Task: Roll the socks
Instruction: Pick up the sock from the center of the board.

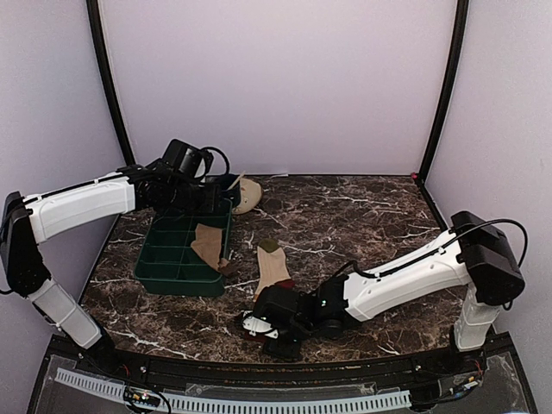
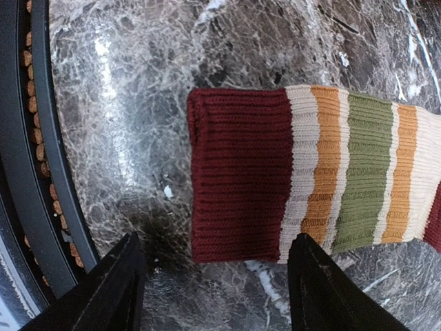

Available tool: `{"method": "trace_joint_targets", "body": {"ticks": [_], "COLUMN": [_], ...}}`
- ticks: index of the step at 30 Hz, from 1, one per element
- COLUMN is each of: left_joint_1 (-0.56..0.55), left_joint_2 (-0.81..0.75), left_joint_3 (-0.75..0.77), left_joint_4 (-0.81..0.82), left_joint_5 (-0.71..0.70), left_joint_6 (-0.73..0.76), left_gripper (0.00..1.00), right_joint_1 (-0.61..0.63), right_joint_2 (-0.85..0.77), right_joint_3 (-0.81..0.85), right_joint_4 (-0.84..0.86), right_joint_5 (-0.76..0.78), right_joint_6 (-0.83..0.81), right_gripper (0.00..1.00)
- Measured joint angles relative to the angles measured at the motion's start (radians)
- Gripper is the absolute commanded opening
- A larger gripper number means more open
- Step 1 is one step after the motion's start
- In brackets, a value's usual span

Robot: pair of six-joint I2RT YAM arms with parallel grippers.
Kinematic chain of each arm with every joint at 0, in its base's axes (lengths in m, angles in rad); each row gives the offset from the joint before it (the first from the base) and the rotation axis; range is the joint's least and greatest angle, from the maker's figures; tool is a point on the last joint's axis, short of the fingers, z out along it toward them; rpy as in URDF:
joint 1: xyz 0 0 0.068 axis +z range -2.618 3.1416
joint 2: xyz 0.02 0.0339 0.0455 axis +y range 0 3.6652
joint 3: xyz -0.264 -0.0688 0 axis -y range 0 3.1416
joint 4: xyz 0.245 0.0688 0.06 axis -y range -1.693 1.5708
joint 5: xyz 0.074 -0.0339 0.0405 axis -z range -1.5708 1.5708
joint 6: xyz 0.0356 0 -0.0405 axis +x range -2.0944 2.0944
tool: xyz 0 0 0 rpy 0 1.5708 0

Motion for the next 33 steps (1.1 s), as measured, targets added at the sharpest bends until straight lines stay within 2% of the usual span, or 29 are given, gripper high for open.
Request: {"method": "trace_joint_targets", "body": {"ticks": [13,23,28,30,33], "left_joint_1": [0.038,0.044,0.05,0.051,0.053], "left_joint_2": [0.0,0.0,0.0,0.0,-0.004], "left_joint_3": [-0.013,-0.015,-0.034,-0.041,-0.05], "left_joint_4": [0.019,0.024,0.035,0.036,0.038], "left_joint_5": [0.008,0.018,0.022,0.023,0.023], "left_joint_6": [0.0,0.0,0.0,0.0,0.0], "left_gripper": [0.48,0.48,0.48,0.48,0.48], "right_joint_1": [-0.032,-0.055,-0.058,-0.059,-0.059], "right_joint_2": [0.027,0.061,0.071,0.071,0.071], "right_joint_3": [0.002,0.042,0.057,0.06,0.073], "right_joint_4": [0.02,0.013,0.0,-0.008,-0.034], "right_joint_5": [-0.038,-0.097,-0.119,-0.124,-0.136], "right_joint_6": [-0.034,-0.042,-0.033,-0.027,-0.021], "right_gripper": [0.57,0.35,0.15,0.12,0.12]}}
